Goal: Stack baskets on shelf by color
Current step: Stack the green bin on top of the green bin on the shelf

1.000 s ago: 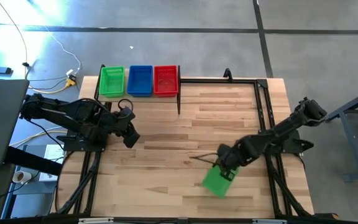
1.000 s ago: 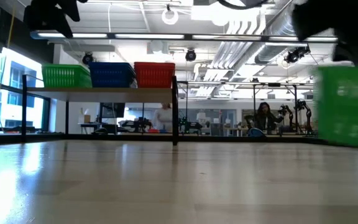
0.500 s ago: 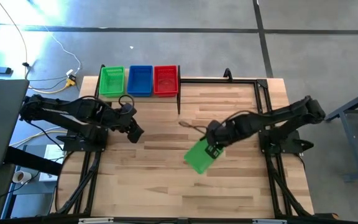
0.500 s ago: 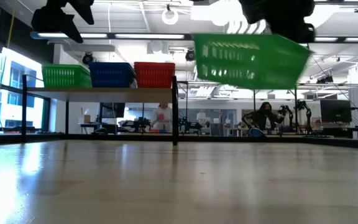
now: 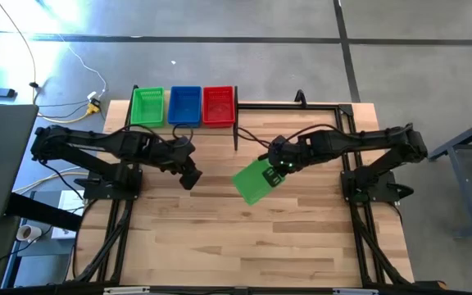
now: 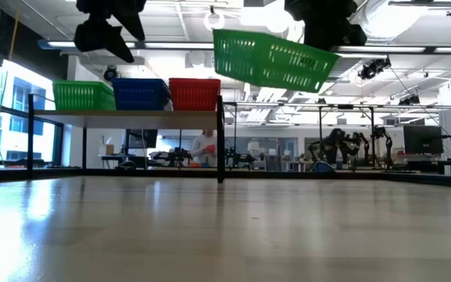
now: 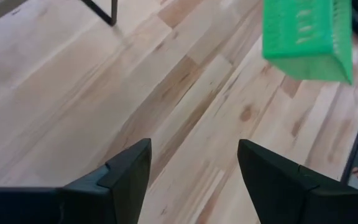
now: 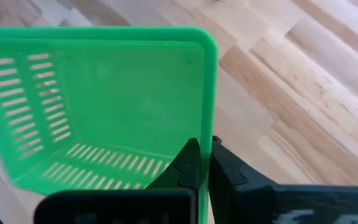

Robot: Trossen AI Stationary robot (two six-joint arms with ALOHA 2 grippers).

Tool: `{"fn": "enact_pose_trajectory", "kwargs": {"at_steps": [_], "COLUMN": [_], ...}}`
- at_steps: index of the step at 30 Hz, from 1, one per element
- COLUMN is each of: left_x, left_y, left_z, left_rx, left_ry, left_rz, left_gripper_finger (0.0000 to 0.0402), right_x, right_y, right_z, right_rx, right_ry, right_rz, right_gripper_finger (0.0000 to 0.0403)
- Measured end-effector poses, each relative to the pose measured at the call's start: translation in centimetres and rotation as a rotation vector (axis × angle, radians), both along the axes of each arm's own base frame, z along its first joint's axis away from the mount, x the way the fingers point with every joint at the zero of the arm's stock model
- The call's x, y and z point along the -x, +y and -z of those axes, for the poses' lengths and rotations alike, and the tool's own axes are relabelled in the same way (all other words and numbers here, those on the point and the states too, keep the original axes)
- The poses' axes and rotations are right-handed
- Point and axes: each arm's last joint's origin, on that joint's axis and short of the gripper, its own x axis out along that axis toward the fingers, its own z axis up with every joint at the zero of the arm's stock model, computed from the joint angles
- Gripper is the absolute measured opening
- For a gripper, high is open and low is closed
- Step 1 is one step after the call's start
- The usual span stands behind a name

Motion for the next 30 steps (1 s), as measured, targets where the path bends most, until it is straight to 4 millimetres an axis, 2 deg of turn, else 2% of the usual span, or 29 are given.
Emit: {"fn": "enact_pose_trajectory", "kwargs": {"at_steps": [5,10,19,30], "left_x": [-0.5,-1.1,-1.4,-1.4], "left_y": [0.6,1.1,1.4,1.3], "left_z": [0.2,-0.4,-0.8,-0.7], "left_rx": [-0.017,-0.042,-0.022,0.019], "left_ry": [-0.007,-0.089,-0.148,-0.145], "left_rz": [-0.002,0.004,0.021,-0.010], "left_gripper_finger": [0.0229,0.0229,0.0229,0.0229], "right_x": [-0.2,-0.8,-3.3,-5.8], "right_y": [-0.6,-0.8,-0.6,-0.6], "right_z": [-0.5,-0.3,3.2,5.3], "right_rx": [0.004,0.005,-0.041,-0.046], "right_ry": [-0.026,-0.040,0.070,0.031], "right_rz": [0.024,0.032,-0.025,-0.136], "right_gripper_finger": [0.0000,0.0000,0.0000,0.0000]}}
